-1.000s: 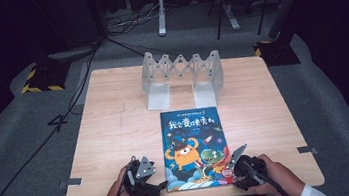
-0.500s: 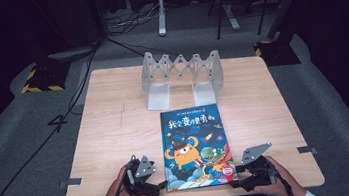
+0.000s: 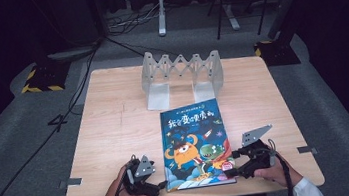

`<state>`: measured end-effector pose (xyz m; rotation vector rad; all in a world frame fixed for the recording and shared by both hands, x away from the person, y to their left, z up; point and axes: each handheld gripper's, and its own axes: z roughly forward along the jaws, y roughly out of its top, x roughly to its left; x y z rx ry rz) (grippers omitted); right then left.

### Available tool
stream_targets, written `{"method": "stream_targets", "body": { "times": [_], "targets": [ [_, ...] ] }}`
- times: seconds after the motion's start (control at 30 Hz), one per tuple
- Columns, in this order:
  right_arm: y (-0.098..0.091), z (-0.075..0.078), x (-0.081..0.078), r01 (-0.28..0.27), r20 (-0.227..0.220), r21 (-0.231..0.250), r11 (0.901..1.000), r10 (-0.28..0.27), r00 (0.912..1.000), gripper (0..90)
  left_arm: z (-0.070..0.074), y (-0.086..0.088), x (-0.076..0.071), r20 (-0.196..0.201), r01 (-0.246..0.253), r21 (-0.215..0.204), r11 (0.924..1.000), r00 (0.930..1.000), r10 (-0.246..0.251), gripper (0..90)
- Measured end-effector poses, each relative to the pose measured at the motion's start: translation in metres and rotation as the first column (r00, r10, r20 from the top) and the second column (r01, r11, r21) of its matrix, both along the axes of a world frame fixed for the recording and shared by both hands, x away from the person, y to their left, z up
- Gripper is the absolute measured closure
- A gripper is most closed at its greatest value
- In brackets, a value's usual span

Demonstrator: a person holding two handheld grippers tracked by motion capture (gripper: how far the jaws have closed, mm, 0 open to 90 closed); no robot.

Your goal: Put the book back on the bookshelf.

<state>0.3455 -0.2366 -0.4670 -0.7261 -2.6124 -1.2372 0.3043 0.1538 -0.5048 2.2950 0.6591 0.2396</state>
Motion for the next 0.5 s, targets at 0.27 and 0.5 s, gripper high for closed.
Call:
{"method": "stream_targets", "body": {
  "times": [0.27, 0.5],
  "targets": [
    [0.003, -0.006, 0.020, 0.039, -0.009, 0.013, 0.9991, -0.039, 0.9992, 27.8, 0.000, 0.000, 0.000, -0.001, 0.004, 0.001, 1.0000, 1.0000, -0.004, 17.5],
    [0.008, -0.010, 0.042, 0.061, -0.017, 0.051, 0.9968, -0.060, 0.9980, 27.4, 0.000, 0.000, 0.001, -0.002, 0.006, -0.002, 1.0000, 1.0000, -0.006, 17.3]
  ]
}}
